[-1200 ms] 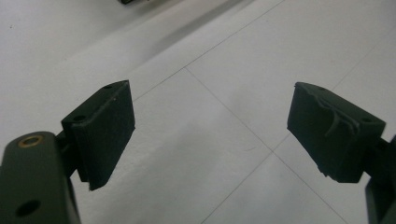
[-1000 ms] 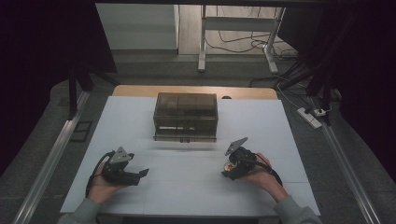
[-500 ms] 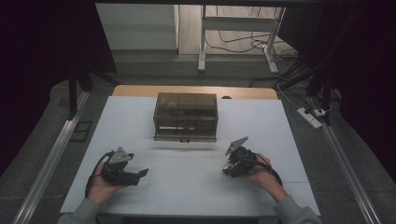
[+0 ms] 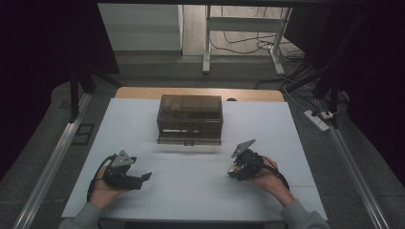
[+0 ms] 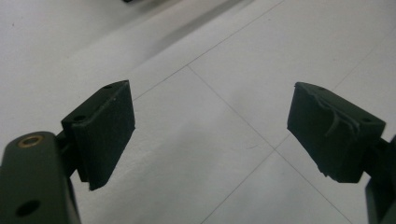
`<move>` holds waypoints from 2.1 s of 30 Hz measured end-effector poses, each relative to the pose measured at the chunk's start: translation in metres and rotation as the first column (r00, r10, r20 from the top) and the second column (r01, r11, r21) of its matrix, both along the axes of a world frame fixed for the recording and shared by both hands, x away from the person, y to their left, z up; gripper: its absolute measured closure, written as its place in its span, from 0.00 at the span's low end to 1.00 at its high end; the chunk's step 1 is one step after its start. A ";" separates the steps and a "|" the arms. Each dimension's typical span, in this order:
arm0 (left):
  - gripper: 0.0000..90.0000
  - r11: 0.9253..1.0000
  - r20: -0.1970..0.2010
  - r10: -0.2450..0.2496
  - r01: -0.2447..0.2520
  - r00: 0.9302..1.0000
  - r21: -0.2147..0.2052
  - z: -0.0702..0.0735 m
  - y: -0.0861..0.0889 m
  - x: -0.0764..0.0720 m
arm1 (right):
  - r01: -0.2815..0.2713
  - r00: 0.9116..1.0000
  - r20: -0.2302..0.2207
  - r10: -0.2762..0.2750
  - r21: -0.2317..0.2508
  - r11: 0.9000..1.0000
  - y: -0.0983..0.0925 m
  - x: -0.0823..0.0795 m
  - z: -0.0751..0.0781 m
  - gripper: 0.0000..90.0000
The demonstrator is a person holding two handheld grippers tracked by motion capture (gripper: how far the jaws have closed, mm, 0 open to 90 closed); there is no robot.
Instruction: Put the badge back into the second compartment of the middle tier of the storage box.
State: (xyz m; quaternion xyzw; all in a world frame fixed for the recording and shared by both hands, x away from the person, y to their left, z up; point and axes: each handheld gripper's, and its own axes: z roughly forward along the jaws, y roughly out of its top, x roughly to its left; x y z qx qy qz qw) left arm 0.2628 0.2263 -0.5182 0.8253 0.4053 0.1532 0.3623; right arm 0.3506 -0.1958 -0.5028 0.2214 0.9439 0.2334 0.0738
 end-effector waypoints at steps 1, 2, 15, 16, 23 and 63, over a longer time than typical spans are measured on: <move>0.17 1.000 0.000 0.000 0.000 1.000 0.000 0.000 0.000 0.000 | 0.002 1.000 0.004 -0.002 0.006 1.000 -0.001 0.000 0.000 0.52; 0.17 1.000 0.000 0.000 0.000 1.000 0.000 0.000 0.000 0.000 | 0.005 1.000 0.004 -0.005 0.011 1.000 -0.001 0.000 0.001 0.52; 0.17 1.000 0.000 0.000 0.000 1.000 -0.001 0.000 0.000 0.000 | 0.033 0.998 0.051 -0.037 0.078 0.996 -0.008 0.001 0.010 0.52; 0.17 1.000 0.000 0.000 0.000 1.000 -0.001 0.000 0.000 0.000 | 0.036 0.998 0.052 -0.040 0.087 0.996 -0.008 0.001 0.011 0.52; 0.17 1.000 0.000 -0.001 0.001 1.000 -0.001 0.000 0.001 0.000 | 0.047 0.995 0.080 -0.059 0.137 0.989 -0.012 0.000 0.017 0.52; 0.17 1.000 0.002 -0.004 0.004 1.000 0.002 0.000 0.001 0.000 | 0.055 0.960 0.234 -0.153 0.379 0.924 -0.028 -0.008 0.048 0.52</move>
